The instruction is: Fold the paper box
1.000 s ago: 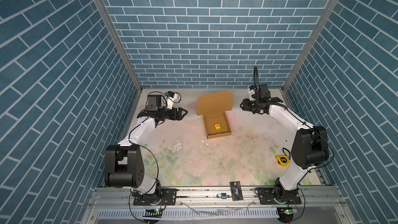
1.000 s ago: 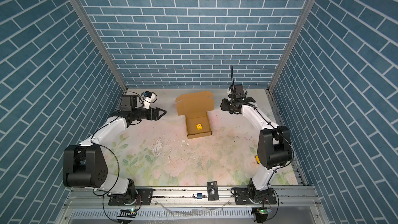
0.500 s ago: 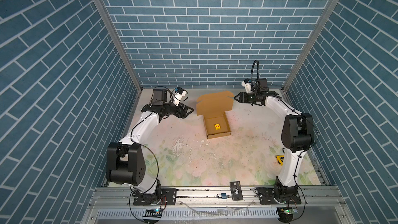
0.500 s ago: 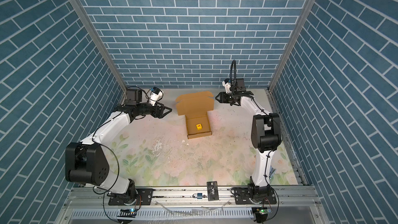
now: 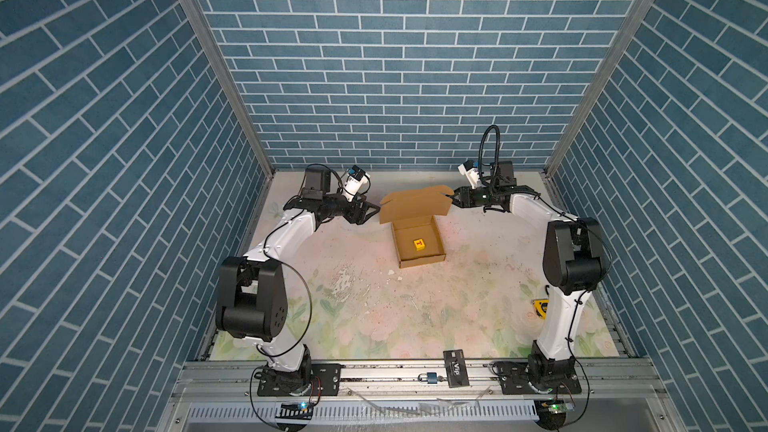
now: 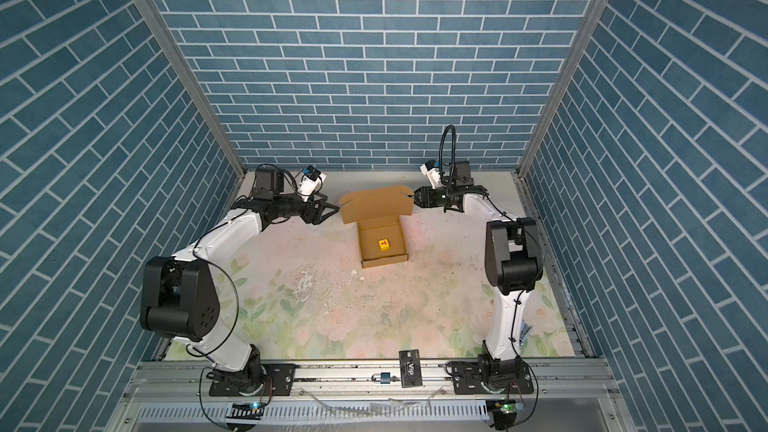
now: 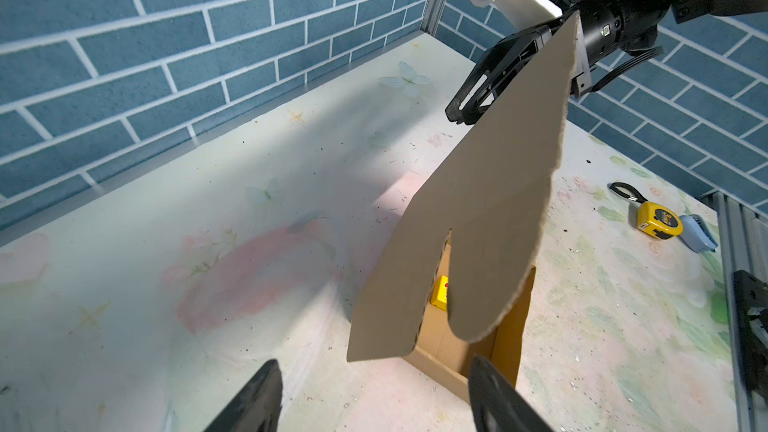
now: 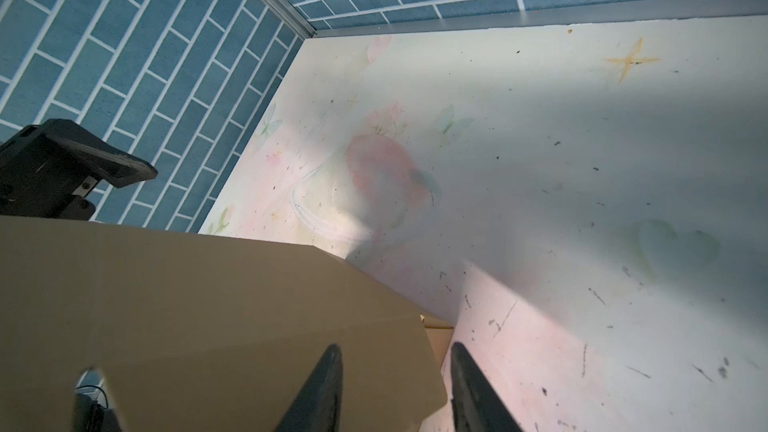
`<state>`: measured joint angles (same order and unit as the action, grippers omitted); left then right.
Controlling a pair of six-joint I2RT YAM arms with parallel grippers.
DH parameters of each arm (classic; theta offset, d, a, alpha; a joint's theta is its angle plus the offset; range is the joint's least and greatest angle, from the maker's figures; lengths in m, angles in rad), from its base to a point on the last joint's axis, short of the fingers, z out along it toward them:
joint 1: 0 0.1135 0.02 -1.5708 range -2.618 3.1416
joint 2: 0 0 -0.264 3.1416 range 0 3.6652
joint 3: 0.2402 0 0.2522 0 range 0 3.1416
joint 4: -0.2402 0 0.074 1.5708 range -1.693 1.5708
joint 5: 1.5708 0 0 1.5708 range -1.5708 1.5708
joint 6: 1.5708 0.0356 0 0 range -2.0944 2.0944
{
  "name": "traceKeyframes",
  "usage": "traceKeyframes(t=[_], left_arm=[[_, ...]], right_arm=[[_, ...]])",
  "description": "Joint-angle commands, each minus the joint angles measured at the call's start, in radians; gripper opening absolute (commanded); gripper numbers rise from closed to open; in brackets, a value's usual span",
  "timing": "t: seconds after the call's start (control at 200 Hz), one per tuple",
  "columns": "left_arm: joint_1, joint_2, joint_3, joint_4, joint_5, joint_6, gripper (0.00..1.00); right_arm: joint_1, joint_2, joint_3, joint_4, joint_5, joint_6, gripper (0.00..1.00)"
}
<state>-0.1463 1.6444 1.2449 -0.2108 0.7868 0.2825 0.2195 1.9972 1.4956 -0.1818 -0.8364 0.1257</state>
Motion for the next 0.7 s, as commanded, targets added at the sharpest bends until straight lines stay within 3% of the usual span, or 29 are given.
traceKeyframes(t=[0.0,0.225,0.39,0.6,0.695], left_arm=[[-0.010,0.011,0.003,0.032,0.006,-0.006,0.63],[-0.030,0.034,0.034,0.024,0.003,-0.025,0.56],[-0.053,0.029,0.036,-0.014,-0.037,0.043,0.54],[-0.058,0.078,0.103,-0.038,-0.081,-0.032,0.44],[-0.062,0.079,0.092,-0.014,-0.084,-0.035,0.34]], right_arm=[[0.007,-0.062,-0.034,0.037,-0.035,-0.031,0.43],[0.014,-0.066,-0.056,0.059,-0.015,0.000,0.43],[0.015,-0.073,-0.087,0.101,-0.004,0.051,0.42],[0.018,-0.108,-0.134,0.104,0.001,0.059,0.42],[0.017,-0.134,-0.167,0.130,-0.005,0.060,0.42]])
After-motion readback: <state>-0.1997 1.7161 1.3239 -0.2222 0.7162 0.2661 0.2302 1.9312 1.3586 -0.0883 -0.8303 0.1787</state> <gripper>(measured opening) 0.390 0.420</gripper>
